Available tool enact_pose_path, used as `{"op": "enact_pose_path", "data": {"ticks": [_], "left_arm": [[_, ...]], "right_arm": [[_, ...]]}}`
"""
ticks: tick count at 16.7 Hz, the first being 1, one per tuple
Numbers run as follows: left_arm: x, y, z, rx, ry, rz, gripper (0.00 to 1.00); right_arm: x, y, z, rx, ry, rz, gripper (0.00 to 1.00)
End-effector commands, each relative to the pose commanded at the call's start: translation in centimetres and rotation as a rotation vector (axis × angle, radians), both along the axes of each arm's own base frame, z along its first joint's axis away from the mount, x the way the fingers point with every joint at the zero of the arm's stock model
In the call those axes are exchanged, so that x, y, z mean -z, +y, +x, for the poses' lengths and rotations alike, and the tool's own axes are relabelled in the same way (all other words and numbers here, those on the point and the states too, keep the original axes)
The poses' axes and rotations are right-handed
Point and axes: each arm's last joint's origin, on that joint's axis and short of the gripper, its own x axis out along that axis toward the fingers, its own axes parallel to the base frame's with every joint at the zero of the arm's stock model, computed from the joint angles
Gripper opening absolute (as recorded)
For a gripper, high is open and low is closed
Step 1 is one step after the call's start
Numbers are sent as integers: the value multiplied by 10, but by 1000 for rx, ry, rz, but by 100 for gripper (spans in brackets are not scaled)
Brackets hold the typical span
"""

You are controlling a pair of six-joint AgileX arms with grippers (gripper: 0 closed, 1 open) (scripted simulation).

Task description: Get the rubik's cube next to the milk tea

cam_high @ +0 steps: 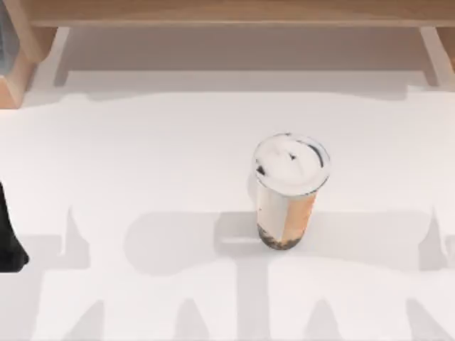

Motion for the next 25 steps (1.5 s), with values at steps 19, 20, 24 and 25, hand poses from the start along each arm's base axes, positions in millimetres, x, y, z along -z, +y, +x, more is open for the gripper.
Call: {"op": "enact_pose_path", "data": {"ticks": [19, 20, 24, 25], "left_arm": [[-221, -76, 141, 29, -28, -8, 100], [-227, -89, 159, 28, -26, -8, 100], [-233, -146, 226, 24, -12, -5, 100], [-231, -160, 240, 23, -9, -3, 100]], "right_arm": [[0, 0, 0, 0, 0, 0, 100], [0, 0, 0, 0, 0, 0, 100], [0, 0, 0, 0, 0, 0, 100], [0, 0, 0, 0, 0, 0, 100]]}}
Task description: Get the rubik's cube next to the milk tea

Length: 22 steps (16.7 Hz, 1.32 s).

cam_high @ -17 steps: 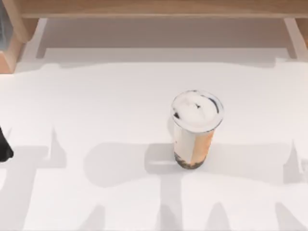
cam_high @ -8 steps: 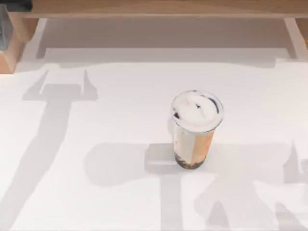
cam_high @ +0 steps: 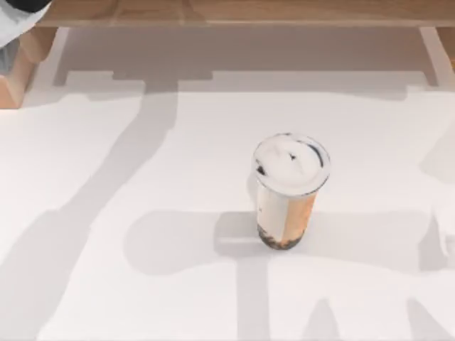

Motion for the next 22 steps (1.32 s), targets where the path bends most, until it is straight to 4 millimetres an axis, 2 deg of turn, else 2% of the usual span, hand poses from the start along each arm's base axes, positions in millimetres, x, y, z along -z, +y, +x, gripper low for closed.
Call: {"op": "enact_pose_path", "data": {"ticks": [3, 6, 15, 18, 22], "left_arm": [[9, -33, 28, -2, 7, 3, 100], [14, -48, 39, -3, 9, 3, 100], [10, -45, 43, -4, 9, 3, 100], [5, -45, 55, -3, 9, 3, 100], [6, -47, 82, -3, 2, 3, 100]], "right_arm": [[0, 0, 0, 0, 0, 0, 100], [0, 0, 0, 0, 0, 0, 100], [0, 0, 0, 0, 0, 0, 100], [0, 0, 0, 0, 0, 0, 100], [0, 0, 0, 0, 0, 0, 100]]}}
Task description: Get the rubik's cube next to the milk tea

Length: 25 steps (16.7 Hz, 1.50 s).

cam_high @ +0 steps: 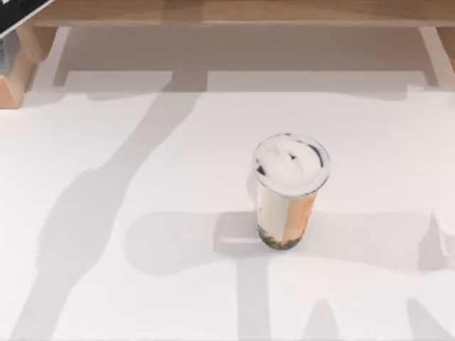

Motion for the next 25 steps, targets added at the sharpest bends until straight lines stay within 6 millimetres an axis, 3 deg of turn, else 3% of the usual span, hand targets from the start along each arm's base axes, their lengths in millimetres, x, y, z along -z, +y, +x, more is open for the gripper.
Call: {"op": "enact_pose_path", "data": {"ticks": [3, 7, 20, 25], "left_arm": [[7, -2, 16, 0, 3, -1, 100], [9, -3, 17, 0, 7, 0, 100], [9, -3, 17, 0, 7, 0, 2], [9, -3, 17, 0, 7, 0, 0]], "right_arm": [[0, 0, 0, 0, 0, 0, 100], [0, 0, 0, 0, 0, 0, 100], [0, 0, 0, 0, 0, 0, 100], [0, 0, 0, 0, 0, 0, 100]]}}
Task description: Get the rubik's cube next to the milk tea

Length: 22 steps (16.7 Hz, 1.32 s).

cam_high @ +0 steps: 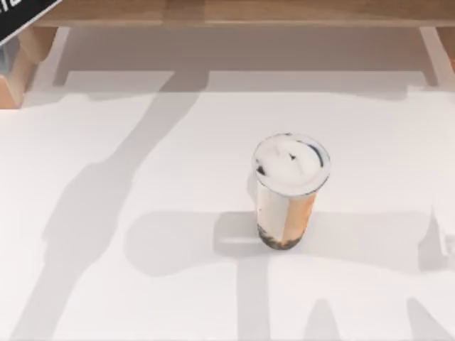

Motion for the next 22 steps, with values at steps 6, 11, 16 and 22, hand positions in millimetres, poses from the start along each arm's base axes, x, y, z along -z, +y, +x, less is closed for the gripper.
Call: {"op": "enact_pose_path", "data": {"ticks": [6, 11, 16, 22], "left_arm": [[-4, 1, -2, 4, -16, -18, 0], [-3, 30, 17, -67, -55, -54, 0], [-11, 4, 1, -9, -8, -4, 0], [-10, 0, 0, -1, -1, 0, 0]], "right_arm": [[0, 0, 0, 0, 0, 0, 100], [0, 0, 0, 0, 0, 0, 100], [0, 0, 0, 0, 0, 0, 100], [0, 0, 0, 0, 0, 0, 100]]}}
